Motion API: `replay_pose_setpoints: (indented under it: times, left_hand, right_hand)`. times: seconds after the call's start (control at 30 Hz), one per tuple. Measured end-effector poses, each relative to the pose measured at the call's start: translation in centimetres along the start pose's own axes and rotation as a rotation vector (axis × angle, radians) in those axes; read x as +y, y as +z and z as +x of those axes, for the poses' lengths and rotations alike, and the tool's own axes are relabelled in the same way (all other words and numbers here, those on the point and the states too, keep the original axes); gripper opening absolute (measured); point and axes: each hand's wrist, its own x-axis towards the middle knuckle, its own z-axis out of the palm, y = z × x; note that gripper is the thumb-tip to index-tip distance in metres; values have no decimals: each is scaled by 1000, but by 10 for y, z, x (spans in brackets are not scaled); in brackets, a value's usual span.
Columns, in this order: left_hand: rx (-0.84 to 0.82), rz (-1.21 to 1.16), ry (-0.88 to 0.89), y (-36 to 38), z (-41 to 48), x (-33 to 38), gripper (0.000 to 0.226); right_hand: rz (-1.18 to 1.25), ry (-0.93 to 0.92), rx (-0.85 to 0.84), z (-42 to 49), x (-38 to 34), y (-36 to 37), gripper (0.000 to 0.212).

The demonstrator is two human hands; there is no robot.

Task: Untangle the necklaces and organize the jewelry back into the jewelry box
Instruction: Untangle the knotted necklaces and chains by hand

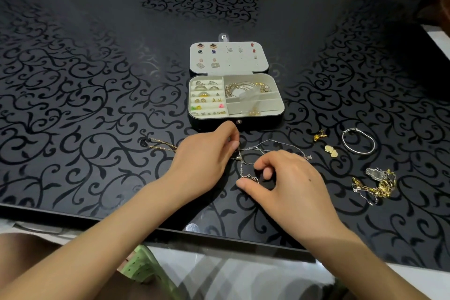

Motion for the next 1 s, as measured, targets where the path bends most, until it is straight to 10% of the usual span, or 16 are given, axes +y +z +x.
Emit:
replay_pose_setpoints:
  times: [1.0]
  left_hand:
    - [20, -96, -84, -2, -4, 3, 8]
  right_hand:
    - [415, 91, -97, 16, 7, -37, 16]
